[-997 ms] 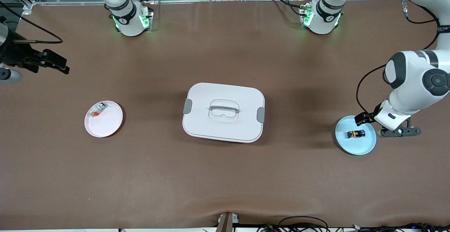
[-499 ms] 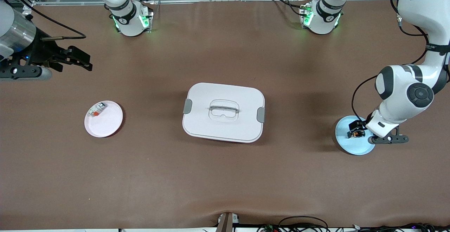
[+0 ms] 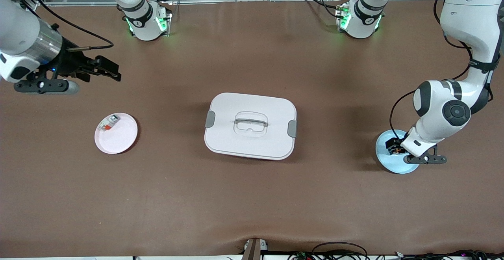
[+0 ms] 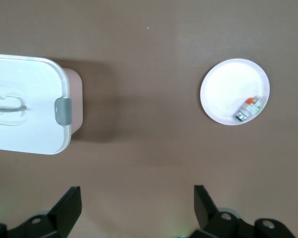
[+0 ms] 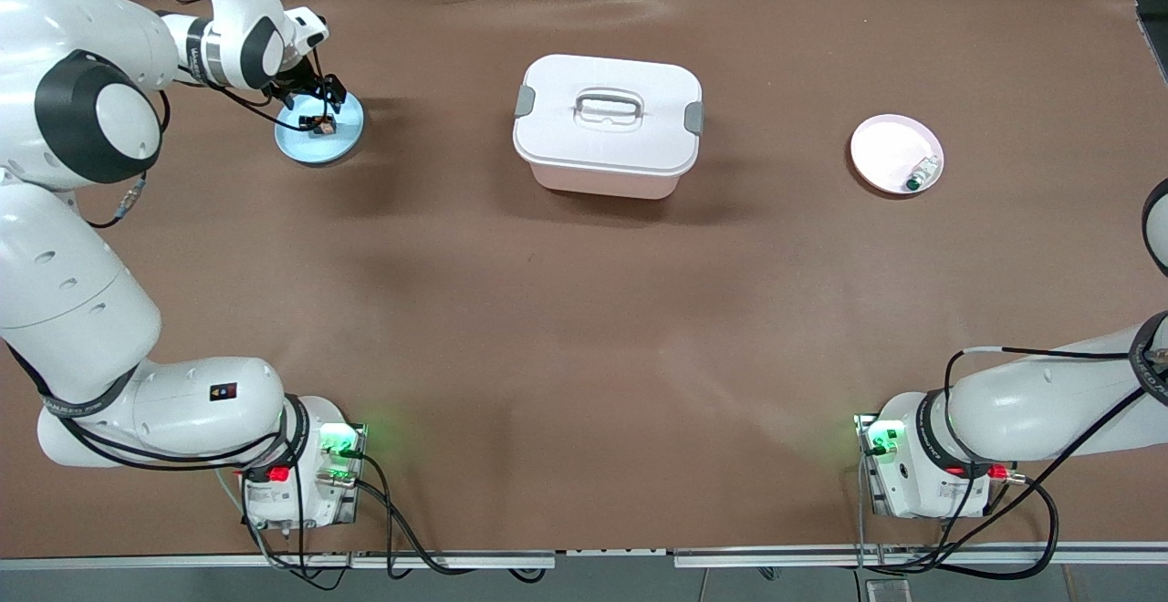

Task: Transfer orange switch to right arm and place
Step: 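Reach the left gripper down over the black-orange switch on the blue plate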

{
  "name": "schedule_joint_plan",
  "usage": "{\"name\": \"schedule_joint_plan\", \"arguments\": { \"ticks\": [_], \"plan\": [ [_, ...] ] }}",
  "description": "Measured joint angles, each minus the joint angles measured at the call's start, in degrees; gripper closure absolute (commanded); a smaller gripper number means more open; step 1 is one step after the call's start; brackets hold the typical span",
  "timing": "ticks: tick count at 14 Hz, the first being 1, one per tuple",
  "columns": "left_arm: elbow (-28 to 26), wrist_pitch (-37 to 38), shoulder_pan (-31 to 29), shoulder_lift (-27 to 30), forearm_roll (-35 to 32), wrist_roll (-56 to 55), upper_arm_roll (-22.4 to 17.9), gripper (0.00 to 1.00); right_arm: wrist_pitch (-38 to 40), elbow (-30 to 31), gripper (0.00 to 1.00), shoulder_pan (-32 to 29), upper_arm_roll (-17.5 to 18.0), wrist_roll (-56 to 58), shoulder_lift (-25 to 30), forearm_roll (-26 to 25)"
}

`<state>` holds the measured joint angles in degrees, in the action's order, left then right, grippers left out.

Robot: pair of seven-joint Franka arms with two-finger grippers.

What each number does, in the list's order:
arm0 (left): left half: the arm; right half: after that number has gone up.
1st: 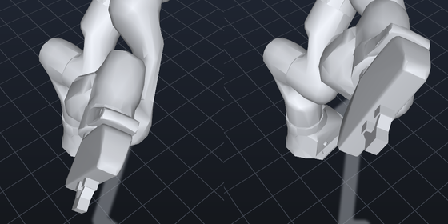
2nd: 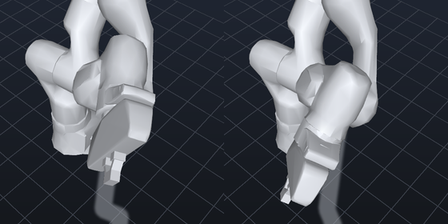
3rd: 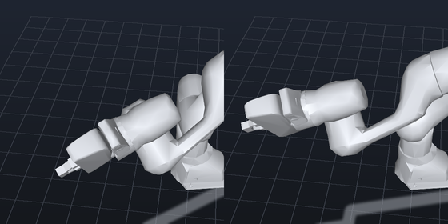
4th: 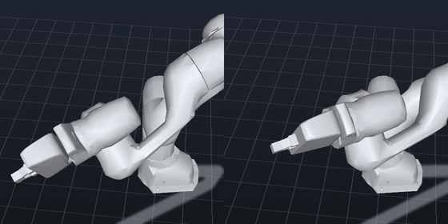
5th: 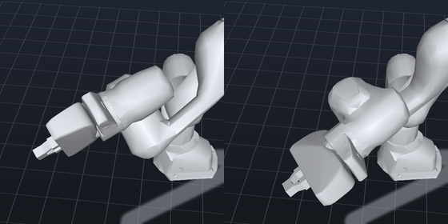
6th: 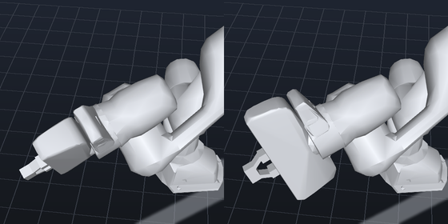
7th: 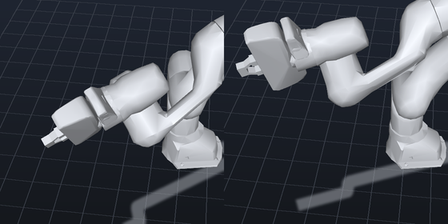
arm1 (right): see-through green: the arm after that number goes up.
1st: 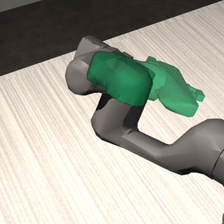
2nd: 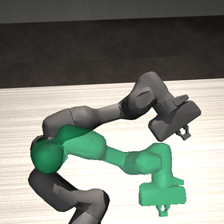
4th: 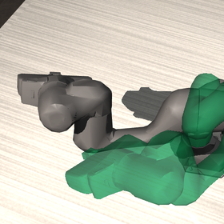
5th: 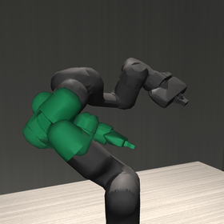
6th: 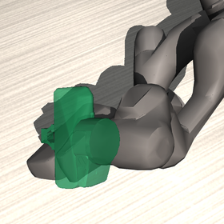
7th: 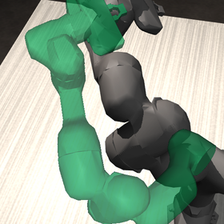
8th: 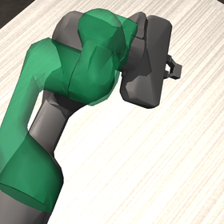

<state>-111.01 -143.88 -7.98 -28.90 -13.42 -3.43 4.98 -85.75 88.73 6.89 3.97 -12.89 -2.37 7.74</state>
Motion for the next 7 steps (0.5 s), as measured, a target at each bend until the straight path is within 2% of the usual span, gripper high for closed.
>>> {"name": "schedule_joint_plan", "arguments": {
  "ticks": [7],
  "plan": [
    [0.23,-0.86,-0.74,-2.35,-0.60,0.00,-0.04,0.00,-3.01,2.52,0.00,3.27,0.03,-3.22,-0.03,0.03]
  ]
}}
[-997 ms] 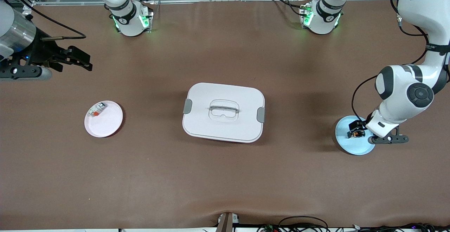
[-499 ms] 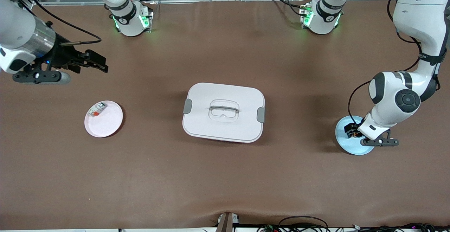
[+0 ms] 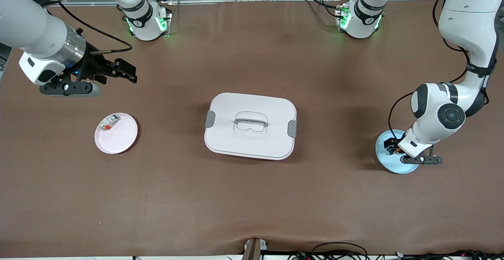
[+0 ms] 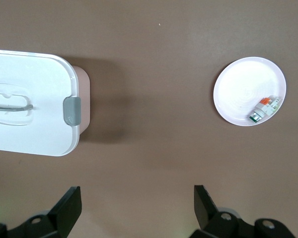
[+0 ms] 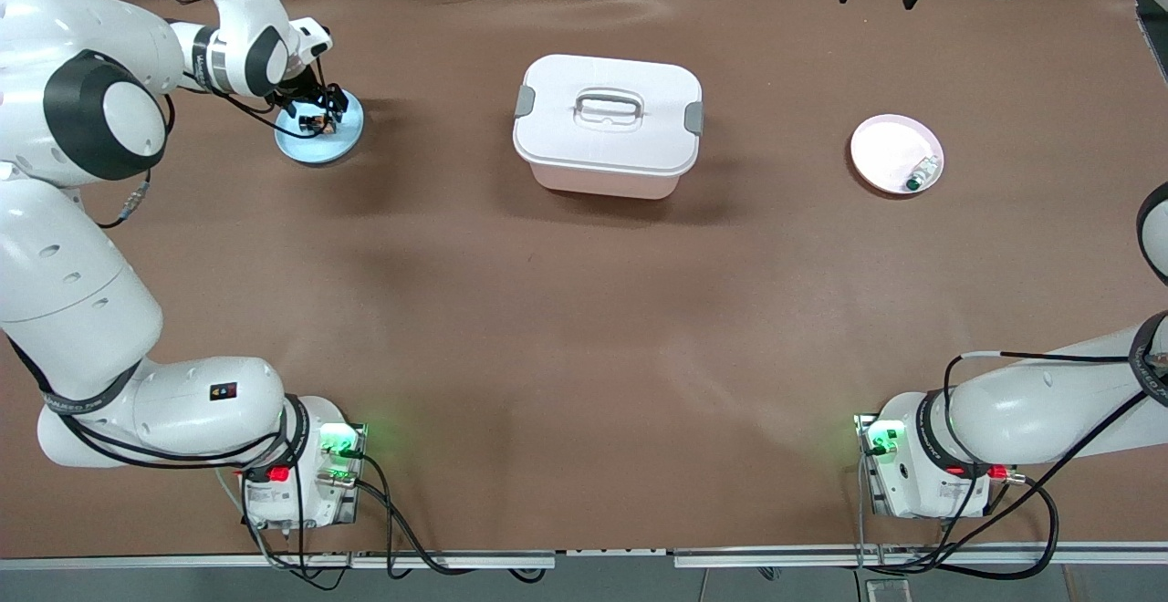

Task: Transfer orange switch to right arm and place
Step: 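Reach the left gripper down over the black-orange switch on the blue plate, then grasp the switch with the left gripper while the right gripper approaches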

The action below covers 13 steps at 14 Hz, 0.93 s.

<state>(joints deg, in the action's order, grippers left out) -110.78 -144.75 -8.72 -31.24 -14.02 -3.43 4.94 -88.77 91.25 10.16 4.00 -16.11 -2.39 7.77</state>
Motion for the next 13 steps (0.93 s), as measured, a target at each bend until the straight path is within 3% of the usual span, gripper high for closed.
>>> {"name": "schedule_joint_plan", "arguments": {
  "ticks": [13],
  "plan": [
    [1.73,-0.49,-0.82,-2.79,-0.07,0.00,0.00,0.00,-3.05,3.19,0.00,1.64,0.01,-1.31,-0.01,2.09]
  ]
}}
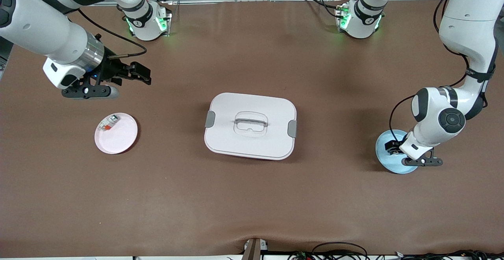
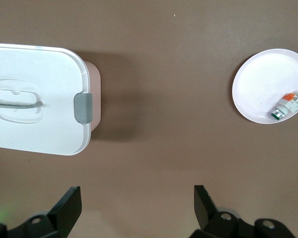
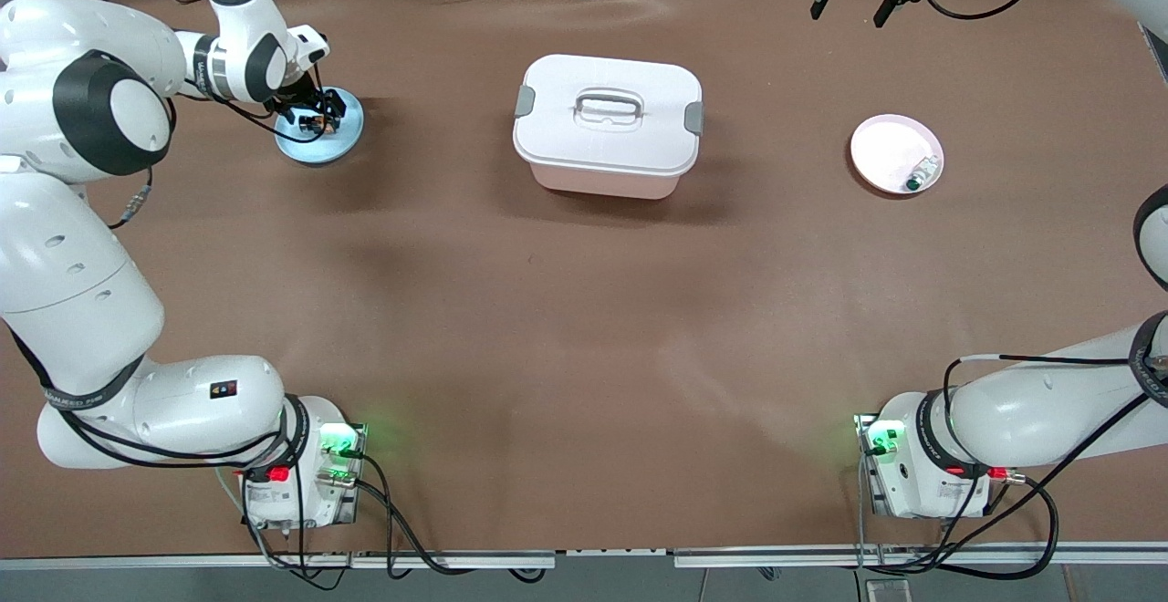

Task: Transfer orange switch to right arm and place
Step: 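Grasp the switch with the left gripper while the right gripper approaches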

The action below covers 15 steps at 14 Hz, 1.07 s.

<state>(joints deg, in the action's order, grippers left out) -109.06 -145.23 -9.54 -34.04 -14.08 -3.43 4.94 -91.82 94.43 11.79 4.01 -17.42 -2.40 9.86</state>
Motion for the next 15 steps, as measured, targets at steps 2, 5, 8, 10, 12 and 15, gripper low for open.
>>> {"name": "schedule_joint_plan", "arguments": {
  "ticks": [2,5,8,10,12,15],
  "plan": [
    [0.24,-0.01,0.00,-0.29,0.00,0.00,0.00,0.00,0.00,0.00,0.00,0.00,0.00,-0.02,0.00,0.02],
    [0.37,-0.01,0.00,-0.60,0.00,0.00,0.00,0.09,0.00,0.00,0.00,0.08,0.00,-0.13,0.00,0.06],
    [0.37,-0.01,0.00,-0.94,0.00,-0.02,0.00,0.57,-0.20,0.00,0.00,0.53,0.01,-1.57,0.00,0.09],
    [0.40,-0.01,0.00,-1.02,0.00,-0.04,0.00,1.00,-0.44,0.00,0.00,0.91,0.01,-2.10,0.00,0.09],
    [0.59,-0.02,0.00,-1.02,0.00,-0.03,0.00,1.00,-0.63,0.01,0.00,1.12,0.01,-2.28,0.00,0.09],
    [1.54,-0.18,0.01,-0.54,0.00,-0.03,0.22,1.00,-1.06,0.28,0.00,1.15,0.01,-2.34,0.00,0.09]
  ]
}}
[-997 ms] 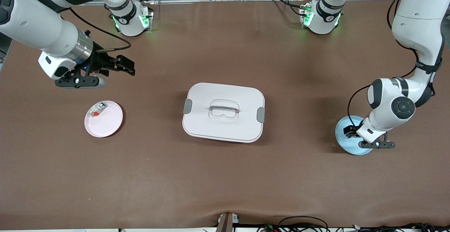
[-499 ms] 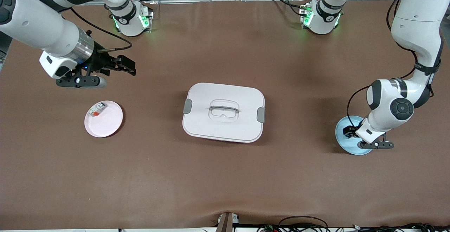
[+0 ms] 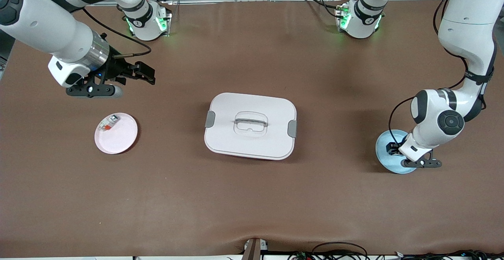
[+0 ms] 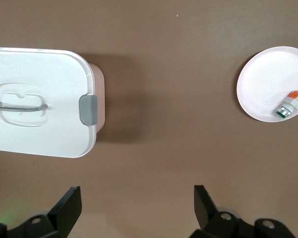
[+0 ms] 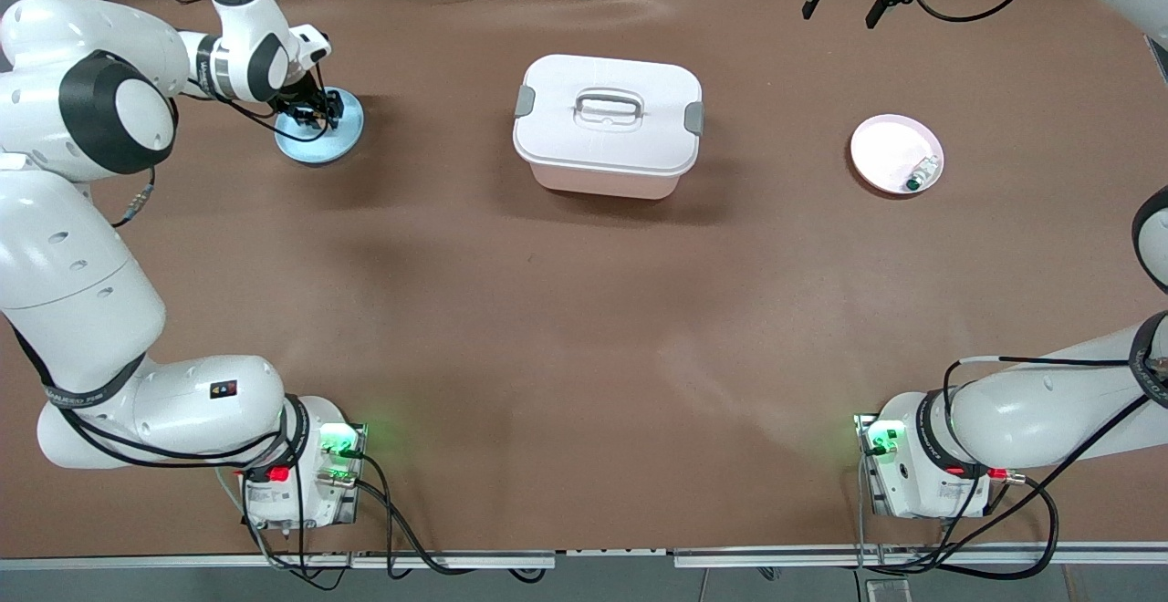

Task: Transfer orange switch to right arm and place
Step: 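Grasp the switch with the left gripper while the right gripper approaches, then lift the switch with the left gripper toward the right gripper above the box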

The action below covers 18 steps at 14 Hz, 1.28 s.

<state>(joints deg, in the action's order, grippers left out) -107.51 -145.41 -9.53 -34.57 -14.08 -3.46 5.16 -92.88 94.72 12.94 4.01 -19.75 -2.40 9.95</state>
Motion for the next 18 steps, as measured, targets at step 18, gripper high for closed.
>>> {"name": "schedule_joint_plan", "arguments": {
  "ticks": [18],
  "plan": [
    [17.63,35.09,0.74,16.70,15.76,-26.80,19.17,1.00,-13.57,9.54,0.00,0.83,0.01,-0.16,4.99,17.72]
  ]
}}
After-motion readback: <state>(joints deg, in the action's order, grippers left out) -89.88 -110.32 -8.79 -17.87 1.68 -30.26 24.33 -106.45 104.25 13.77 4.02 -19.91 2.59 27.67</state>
